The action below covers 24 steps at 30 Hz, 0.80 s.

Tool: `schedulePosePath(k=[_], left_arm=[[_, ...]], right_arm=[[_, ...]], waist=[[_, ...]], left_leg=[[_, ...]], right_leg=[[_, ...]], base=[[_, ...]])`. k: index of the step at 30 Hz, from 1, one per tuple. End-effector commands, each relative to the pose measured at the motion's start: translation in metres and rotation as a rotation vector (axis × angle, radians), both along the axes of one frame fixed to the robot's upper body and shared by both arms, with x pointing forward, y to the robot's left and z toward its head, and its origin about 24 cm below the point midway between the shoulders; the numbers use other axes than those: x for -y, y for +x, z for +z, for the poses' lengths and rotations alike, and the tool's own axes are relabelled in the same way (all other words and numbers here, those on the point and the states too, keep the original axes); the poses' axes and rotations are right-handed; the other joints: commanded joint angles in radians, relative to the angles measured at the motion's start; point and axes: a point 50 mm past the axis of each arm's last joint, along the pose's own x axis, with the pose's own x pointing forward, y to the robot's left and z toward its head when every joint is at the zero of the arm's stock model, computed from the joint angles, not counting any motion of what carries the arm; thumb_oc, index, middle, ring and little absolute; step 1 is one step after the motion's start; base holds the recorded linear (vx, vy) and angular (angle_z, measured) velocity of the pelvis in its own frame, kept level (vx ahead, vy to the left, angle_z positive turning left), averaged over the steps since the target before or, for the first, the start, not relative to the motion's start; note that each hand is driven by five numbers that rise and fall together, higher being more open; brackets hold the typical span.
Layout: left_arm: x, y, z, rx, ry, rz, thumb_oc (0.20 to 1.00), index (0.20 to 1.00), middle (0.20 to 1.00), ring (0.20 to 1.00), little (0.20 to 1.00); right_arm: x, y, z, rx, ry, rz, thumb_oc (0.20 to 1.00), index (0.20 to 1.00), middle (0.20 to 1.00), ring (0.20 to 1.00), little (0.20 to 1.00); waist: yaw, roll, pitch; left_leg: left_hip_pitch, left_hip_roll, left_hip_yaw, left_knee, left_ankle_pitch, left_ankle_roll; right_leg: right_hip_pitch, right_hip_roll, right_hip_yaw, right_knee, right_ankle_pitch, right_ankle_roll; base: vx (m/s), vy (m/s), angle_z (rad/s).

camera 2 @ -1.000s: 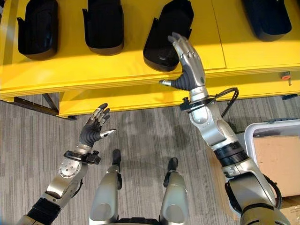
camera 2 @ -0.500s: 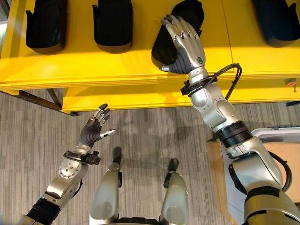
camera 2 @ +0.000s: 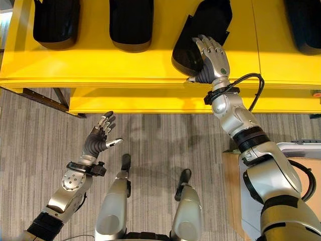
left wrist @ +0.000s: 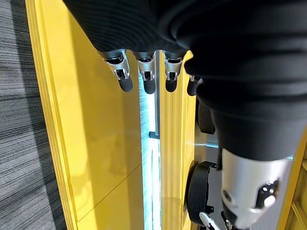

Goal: Move parts from the plastic box to the shelf.

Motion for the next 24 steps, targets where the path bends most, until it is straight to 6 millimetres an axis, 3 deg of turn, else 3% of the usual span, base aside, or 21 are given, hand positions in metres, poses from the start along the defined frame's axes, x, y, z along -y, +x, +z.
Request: schedulePosePath(k=[1, 24], left_arm=[[0.000, -0.006, 0.016, 0.110, 0.027, -0.022, 1.000, 1.000, 1.000, 1.000, 1.000], [-0.009, -0.011, 0.015, 0.097, 0.050, -0.029, 1.000, 1.000, 1.000, 1.000, 1.000]], right_arm=[[-0.005, -0.002, 0.056, 0.178, -0.047, 0.004, 1.000, 1.000, 1.000, 1.000, 1.000], [0.011, 0.000, 0.092, 0.150, -0.364, -0.090, 1.000, 1.000, 1.000, 1.000, 1.000]], waist=[[0.006, -0.016, 0.002], [0.022, -0.023, 0.006]], left_leg=[[-0.005, 0.024, -0.002, 0.076, -0.096, 0.022], [-0.029, 0.025, -0.018, 0.080, -0.087, 0.014]], right_leg=[[0.008, -0.027, 0.026, -0.073, 0.100, 0.003], [-0.014, -0.020, 0.018, -0.048, 0.087, -0.002]], base=[[0.00, 0.000, 0.00], [0.00, -0.002, 0.01]])
